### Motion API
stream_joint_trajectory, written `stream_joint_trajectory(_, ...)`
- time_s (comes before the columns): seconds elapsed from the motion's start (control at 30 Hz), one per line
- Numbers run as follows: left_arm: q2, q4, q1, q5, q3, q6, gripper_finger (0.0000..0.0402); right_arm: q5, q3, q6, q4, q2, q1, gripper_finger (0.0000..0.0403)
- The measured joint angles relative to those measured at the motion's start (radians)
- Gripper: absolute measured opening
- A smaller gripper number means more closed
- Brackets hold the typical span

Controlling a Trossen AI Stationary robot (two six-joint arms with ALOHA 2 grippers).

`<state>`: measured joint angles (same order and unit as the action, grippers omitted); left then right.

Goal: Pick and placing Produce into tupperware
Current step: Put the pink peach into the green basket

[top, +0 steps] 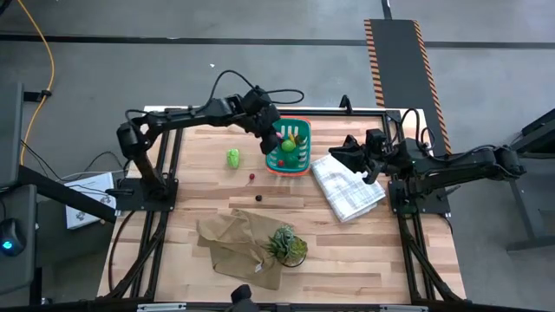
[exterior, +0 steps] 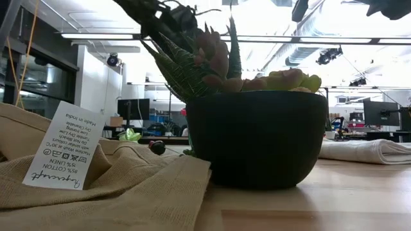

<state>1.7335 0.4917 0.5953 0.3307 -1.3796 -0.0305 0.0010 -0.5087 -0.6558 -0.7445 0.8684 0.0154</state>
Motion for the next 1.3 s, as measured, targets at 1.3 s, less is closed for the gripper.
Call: stream_joint_trajectory(1.3,0.332,0.285,-0.011,-0.064,-0.312,0.185,0.0102,0.019,0.0,-0.025,0.053,0.001,-0.001,0.0079)
